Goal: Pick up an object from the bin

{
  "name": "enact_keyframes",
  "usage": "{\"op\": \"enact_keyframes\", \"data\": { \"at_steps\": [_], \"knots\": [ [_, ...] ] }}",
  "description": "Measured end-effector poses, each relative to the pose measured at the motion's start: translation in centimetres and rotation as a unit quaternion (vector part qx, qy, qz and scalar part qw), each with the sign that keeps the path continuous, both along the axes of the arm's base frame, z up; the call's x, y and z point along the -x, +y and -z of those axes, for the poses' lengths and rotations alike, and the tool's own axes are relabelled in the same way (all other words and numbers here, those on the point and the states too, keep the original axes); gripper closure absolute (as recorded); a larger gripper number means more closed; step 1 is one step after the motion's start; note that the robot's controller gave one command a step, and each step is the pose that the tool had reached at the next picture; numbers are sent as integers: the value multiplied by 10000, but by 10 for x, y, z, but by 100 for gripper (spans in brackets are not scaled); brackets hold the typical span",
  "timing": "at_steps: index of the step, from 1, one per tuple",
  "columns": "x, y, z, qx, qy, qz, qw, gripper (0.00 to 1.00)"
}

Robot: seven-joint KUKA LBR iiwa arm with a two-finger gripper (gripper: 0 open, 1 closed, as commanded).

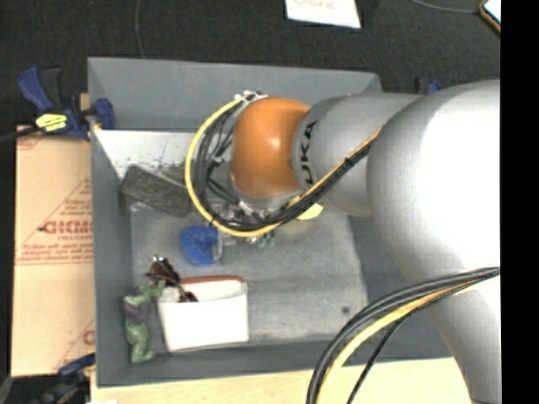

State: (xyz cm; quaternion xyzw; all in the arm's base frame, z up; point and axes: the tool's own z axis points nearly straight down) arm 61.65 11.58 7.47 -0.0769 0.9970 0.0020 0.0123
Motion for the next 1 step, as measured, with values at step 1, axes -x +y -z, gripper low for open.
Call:
{"op": "enact_keyframes", "data": {
  "at_steps": [1],
  "knots": [
    [1, 0, -9, 0, -3, 0, 10000, 100]
  ]
}}
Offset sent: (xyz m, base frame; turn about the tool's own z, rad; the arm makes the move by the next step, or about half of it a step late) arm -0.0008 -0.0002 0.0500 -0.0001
